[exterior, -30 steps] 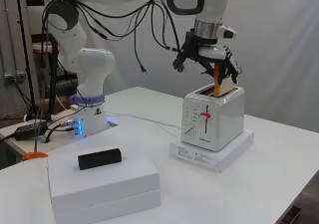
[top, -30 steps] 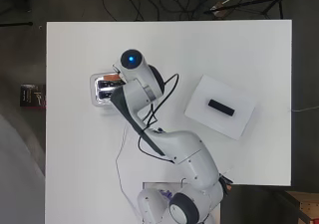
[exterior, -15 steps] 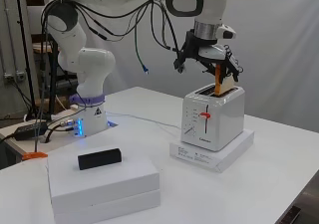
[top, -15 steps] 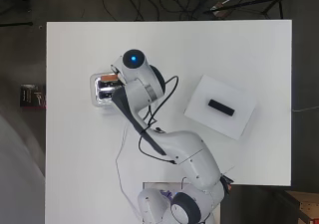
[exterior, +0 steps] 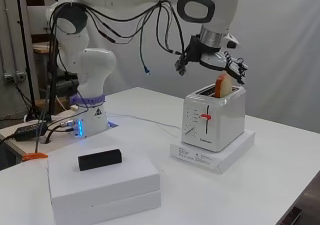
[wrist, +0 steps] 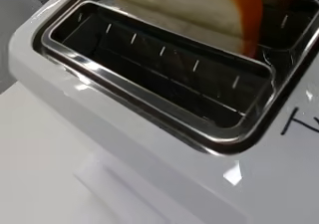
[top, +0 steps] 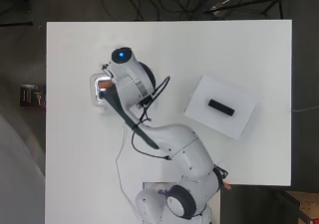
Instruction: Teleoperate dual arm-hand system to toast a bread
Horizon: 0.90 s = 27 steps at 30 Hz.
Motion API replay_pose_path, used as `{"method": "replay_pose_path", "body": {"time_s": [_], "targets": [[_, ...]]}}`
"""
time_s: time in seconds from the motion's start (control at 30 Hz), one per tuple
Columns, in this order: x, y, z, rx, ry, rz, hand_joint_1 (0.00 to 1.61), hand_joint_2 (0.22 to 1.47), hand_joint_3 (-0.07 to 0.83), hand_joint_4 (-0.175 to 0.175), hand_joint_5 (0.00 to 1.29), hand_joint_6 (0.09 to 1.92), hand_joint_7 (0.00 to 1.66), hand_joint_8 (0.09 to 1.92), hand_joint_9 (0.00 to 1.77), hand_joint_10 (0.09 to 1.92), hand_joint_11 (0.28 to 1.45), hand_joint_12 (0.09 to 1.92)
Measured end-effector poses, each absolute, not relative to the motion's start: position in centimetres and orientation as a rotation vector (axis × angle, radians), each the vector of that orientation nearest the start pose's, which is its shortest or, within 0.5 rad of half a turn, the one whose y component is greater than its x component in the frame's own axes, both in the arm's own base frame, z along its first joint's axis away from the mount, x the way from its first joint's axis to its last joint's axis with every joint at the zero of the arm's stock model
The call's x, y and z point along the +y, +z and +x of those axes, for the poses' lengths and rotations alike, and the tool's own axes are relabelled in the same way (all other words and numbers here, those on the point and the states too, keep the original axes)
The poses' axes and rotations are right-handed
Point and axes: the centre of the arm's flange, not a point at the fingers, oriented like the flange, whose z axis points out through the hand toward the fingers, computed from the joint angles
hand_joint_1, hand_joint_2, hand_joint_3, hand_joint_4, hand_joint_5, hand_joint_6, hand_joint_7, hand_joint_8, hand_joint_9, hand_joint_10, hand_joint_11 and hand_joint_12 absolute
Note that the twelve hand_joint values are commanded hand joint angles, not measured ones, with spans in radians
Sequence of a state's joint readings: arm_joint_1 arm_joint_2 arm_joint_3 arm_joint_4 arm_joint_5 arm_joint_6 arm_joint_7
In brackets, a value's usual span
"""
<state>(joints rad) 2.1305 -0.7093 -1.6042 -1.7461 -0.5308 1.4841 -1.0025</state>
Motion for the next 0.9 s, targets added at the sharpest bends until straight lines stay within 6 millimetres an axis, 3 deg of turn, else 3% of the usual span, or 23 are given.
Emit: {"method": "replay_pose_path", "body": {"time_s": [0.07, 0.13, 0.2, 0.37, 0.43, 0.5, 0.57, 0.77, 0.83, 0.87, 0.9], "targets": [[12.9, 45.9, 55.2, 2.487, -0.399, 2.254, 0.0, 1.06, 0.002, -0.139, 0.18, 0.09, 0.22, 0.09, 0.35, 0.09, 0.37, 0.09], [12.8, 46.0, 55.1, 2.444, -0.379, 2.297, 0.0, 1.06, 0.001, -0.123, 0.24, 0.09, 0.25, 0.09, 0.36, 0.09, 0.37, 0.09], [10.5, 45.6, 55.5, 2.348, -0.319, 2.402, 0.0, 1.07, 0.004, -0.104, 0.28, 0.09, 0.28, 0.09, 0.37, 0.09, 0.37, 0.09], [1.4, 45.1, 57.0, 2.0, -0.227, 2.694, 0.0, 1.09, 0.008, -0.077, 0.29, 0.09, 0.3, 0.09, 0.37, 0.09, 0.37, 0.09], [0.3, 44.8, 57.4, 1.915, -0.234, 2.734, 0.0, 1.1, 0.009, -0.073, 0.28, 0.09, 0.3, 0.09, 0.37, 0.09, 0.37, 0.09], [0.7, 44.3, 57.7, 1.873, -0.248, 2.744, 0.0, 1.11, 0.012, -0.068, 0.29, 0.09, 0.3, 0.09, 0.36, 0.09, 0.36, 0.09], [0.7, 43.1, 58.1, 1.862, -0.27, 2.76, 0.0, 1.11, 0.012, -0.061, 0.32, 0.09, 0.31, 0.09, 0.37, 0.09, 0.36, 0.09], [-3.2, 38.6, 59.1, 1.737, -0.359, 2.872, 0.0, 1.1, 0.0, -0.067, 0.34, 0.09, 0.33, 0.09, 0.39, 0.09, 0.37, 0.09], [-4.1, 37.2, 59.3, 1.738, -0.376, 2.886, 0.0, 1.09, 0.0, -0.072, 0.39, 0.09, 0.48, 0.09, 0.6, 0.09, 0.47, 0.09], [-4.5, 36.6, 59.3, 1.744, -0.376, 2.896, 0.0, 1.12, 0.011, -0.071, 0.47, 0.09, 0.78, 0.09, 0.89, 0.21, 0.57, 0.3], [-4.8, 36.0, 59.1, 1.745, -0.38, 2.912, 0.0, 1.15, 0.011, -0.061, 0.57, 0.09, 1.01, 0.68, 1.15, 0.84, 0.73, 0.89]]}}
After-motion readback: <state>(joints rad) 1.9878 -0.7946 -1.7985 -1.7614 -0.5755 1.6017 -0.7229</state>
